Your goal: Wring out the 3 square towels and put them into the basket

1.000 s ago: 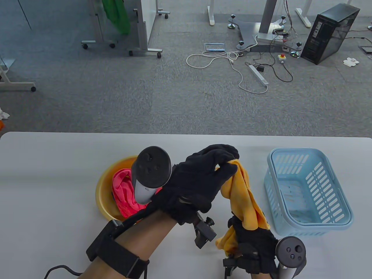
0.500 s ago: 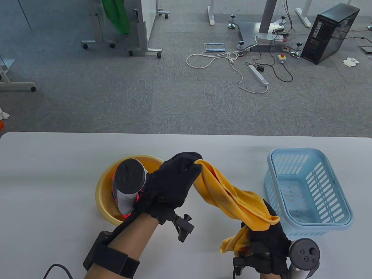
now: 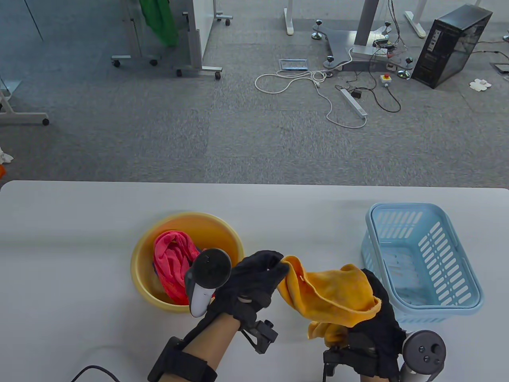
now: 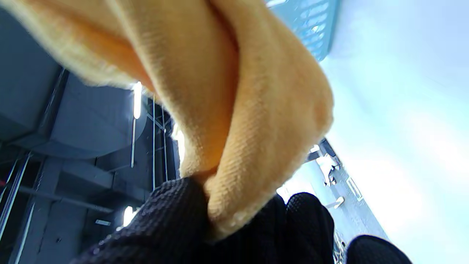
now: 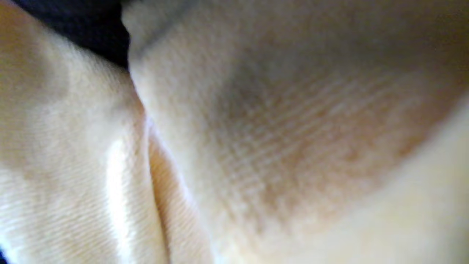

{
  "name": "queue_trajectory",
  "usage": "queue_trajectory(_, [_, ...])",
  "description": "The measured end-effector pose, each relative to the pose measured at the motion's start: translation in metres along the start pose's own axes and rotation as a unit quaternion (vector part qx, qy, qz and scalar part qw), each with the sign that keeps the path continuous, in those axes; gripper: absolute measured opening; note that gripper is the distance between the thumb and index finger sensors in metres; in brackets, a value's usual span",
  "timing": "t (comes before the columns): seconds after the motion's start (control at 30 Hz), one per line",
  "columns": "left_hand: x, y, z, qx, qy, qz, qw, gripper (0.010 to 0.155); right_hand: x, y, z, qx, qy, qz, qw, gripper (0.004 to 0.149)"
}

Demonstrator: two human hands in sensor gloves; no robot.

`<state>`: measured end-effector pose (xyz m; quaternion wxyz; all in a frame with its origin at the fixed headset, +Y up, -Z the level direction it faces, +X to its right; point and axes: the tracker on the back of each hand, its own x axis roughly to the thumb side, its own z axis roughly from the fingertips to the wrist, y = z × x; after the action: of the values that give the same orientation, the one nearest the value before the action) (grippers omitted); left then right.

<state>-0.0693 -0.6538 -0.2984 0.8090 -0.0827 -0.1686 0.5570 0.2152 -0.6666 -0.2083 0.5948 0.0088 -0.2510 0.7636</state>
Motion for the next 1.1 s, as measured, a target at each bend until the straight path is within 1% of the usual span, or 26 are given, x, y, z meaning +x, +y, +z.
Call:
queue_trajectory(0.1, [-0.012, -0.016, 0.003, -0.003, 0.025, -0.025, 0.999, 0.04, 0.003, 0.001, 0.0, 0.002, -0.009, -0.002, 1.0, 0.056])
queue_trajectory(0.2, [-0.025, -0.03, 0.007, -0.003, 0.033, -0.075, 0.997, 0.04, 0.004, 0.003, 0.0, 0.007, -0.014, -0.016, 1.0, 0.055])
queue_trajectory(0.33, [-0.042, -0.043, 0.012, -0.011, 0.034, -0.108, 0.993, 0.04, 0.006, 0.006, 0.0, 0.014, -0.022, -0.018, 1.0, 0.055])
queue_trajectory(0.37, [-0.045, -0.047, 0.013, -0.011, 0.032, -0.128, 0.991, 0.04, 0.006, 0.008, 0.0, 0.016, -0.022, -0.014, 1.0, 0.055])
queue_trajectory(0.4, [-0.047, -0.052, 0.014, -0.021, 0.026, -0.13, 0.991, 0.04, 0.005, 0.009, 0.0, 0.017, -0.016, -0.008, 1.0, 0.055])
queue_trajectory(0.5, [-0.051, -0.065, 0.016, -0.024, 0.018, -0.116, 0.993, 0.04, 0.003, 0.01, 0.0, 0.018, -0.013, -0.018, 1.0, 0.055])
queue_trajectory(0.57, [-0.054, -0.071, 0.017, -0.019, 0.011, -0.124, 0.992, 0.04, 0.004, 0.01, 0.001, 0.016, -0.016, -0.021, 1.0, 0.056])
queue_trajectory(0.63, [-0.06, -0.077, 0.021, -0.007, 0.01, -0.113, 0.993, 0.039, 0.004, 0.009, 0.001, 0.015, -0.017, -0.019, 1.0, 0.055])
queue_trajectory(0.7, [-0.067, -0.082, 0.027, 0.01, 0.001, -0.063, 0.998, 0.039, 0.003, 0.007, 0.0, 0.01, -0.013, -0.026, 1.0, 0.056])
queue_trajectory(0.77, [-0.073, -0.083, 0.033, 0.03, 0.012, -0.064, 0.997, 0.039, 0.001, 0.005, -0.002, 0.008, -0.007, -0.038, 0.999, 0.055])
queue_trajectory(0.83, [-0.079, -0.084, 0.039, 0.046, 0.007, -0.07, 0.996, 0.039, -0.002, 0.002, -0.002, 0.004, 0.005, -0.049, 0.999, 0.054])
queue_trajectory(0.9, [-0.082, -0.086, 0.042, 0.037, 0.004, -0.054, 0.998, 0.039, -0.003, 0.002, -0.003, 0.004, 0.008, -0.052, 0.999, 0.054])
queue_trajectory(0.97, [-0.082, -0.087, 0.042, 0.023, 0.002, -0.057, 0.998, 0.039, -0.001, 0.003, -0.002, 0.007, 0.004, -0.048, 0.999, 0.054])
queue_trajectory(1.03, [-0.079, -0.085, 0.043, 0.023, 0.002, -0.06, 0.998, 0.04, 0.001, 0.004, -0.002, 0.009, -0.004, -0.044, 0.999, 0.054])
queue_trajectory(1.07, [-0.078, -0.083, 0.044, 0.025, -0.001, -0.05, 0.998, 0.043, 0.002, 0.005, -0.001, 0.012, -0.007, -0.046, 0.999, 0.054])
queue_trajectory(1.1, [-0.078, -0.082, 0.045, 0.023, 0.0, -0.037, 0.999, 0.048, 0.003, 0.005, -0.001, 0.015, -0.009, -0.047, 0.999, 0.054])
